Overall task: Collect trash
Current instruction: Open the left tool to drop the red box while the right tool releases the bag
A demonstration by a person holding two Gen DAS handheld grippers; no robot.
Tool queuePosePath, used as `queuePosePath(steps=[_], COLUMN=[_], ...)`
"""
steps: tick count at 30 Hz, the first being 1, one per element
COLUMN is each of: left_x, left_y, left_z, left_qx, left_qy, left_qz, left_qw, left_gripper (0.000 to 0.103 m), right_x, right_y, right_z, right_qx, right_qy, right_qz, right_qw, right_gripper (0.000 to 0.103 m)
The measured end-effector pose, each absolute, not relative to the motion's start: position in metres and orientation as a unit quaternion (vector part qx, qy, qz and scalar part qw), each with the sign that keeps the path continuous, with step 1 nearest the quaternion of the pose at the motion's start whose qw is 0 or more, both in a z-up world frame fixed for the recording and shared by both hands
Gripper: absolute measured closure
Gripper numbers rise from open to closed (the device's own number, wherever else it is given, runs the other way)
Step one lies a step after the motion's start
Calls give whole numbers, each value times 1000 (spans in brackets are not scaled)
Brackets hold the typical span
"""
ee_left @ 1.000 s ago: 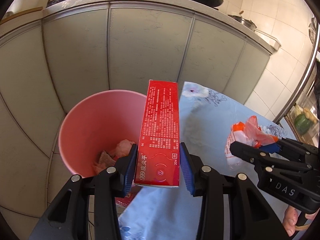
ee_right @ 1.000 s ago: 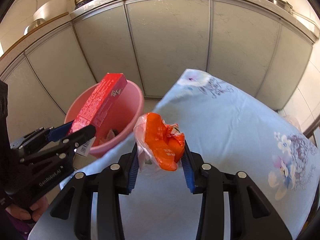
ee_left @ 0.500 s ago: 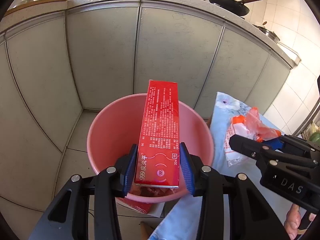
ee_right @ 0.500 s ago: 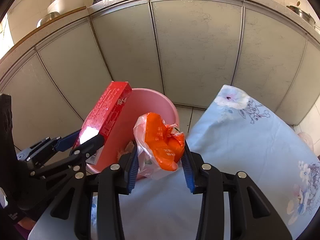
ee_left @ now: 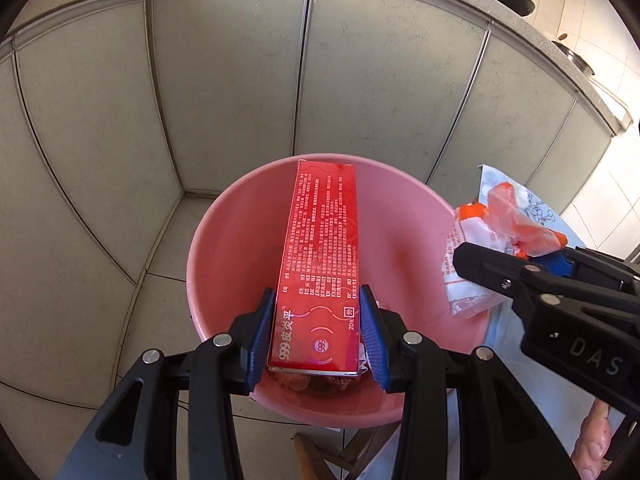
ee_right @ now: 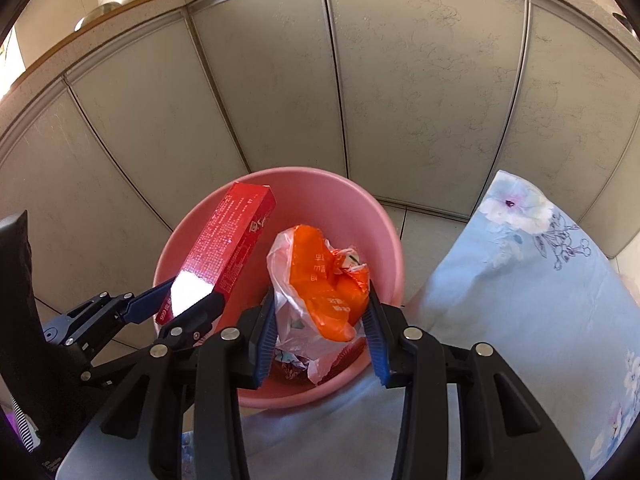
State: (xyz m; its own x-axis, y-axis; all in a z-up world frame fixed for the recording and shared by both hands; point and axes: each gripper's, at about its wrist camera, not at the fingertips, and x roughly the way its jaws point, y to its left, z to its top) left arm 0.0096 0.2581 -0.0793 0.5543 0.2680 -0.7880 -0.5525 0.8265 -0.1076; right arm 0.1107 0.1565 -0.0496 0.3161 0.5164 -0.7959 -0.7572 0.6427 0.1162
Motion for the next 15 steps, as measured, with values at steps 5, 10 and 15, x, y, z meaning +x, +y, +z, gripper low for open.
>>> queuePosePath(steps=[5, 10, 15], left_x=[15, 22, 29], left_y=[263, 267, 271], left_z=[-89, -97, -105], left_qx=[-178, -187, -193], left_qy=[425, 438, 449], left_qz=[239, 239, 244], left_qw=[855, 846, 838], left_gripper=[62, 62, 62], right_x=[114, 117, 122], right_y=[171, 181, 194], right_z=[-62, -73, -80], right_qx=[-159, -172, -174], right_qy=[439, 449, 458], right_qz=[394, 389, 387], right_qw=[792, 786, 781], right_gripper=[63, 63, 63])
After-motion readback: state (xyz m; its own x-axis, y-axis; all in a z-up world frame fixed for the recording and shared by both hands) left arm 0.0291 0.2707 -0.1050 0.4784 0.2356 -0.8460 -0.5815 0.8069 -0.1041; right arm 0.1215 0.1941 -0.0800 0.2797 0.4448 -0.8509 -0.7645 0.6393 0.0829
